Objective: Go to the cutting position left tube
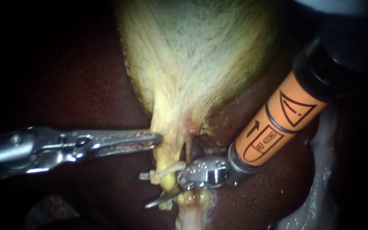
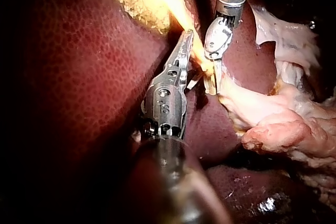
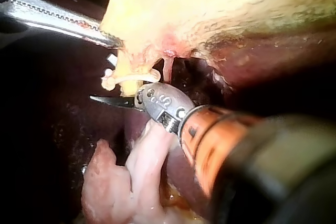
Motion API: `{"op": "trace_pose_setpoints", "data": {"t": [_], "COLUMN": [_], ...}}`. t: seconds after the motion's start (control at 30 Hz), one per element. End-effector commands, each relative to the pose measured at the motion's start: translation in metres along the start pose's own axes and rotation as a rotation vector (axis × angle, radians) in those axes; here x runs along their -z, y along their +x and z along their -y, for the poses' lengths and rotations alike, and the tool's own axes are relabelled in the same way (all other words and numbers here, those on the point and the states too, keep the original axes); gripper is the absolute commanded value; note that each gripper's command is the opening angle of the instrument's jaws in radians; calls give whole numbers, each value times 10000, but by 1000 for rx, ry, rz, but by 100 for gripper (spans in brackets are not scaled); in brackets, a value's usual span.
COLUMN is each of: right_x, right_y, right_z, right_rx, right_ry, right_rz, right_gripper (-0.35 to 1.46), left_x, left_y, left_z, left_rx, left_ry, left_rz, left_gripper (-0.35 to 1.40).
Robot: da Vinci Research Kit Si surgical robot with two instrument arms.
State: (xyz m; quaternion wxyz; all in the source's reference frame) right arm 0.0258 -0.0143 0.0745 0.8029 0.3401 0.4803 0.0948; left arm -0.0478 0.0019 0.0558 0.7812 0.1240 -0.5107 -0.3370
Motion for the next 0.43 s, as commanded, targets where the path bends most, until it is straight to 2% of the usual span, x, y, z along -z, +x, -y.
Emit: {"op": "trace_pose_setpoints", "data": {"t": [0.03, 0.43], "right_x": [0, 7], "right_y": [0, -3], "right_z": [0, 0], "right_rx": [0, 2], "right_ry": [0, -2], "right_rz": [1, 1], "right_gripper": [126, 128], "left_x": [0, -1], "left_y": [0, 1], "left_z": [0, 0], "left_rx": [0, -1], "left_ry": [0, 2], "left_rz": [0, 0], "left_gripper": [-13, -13]}}
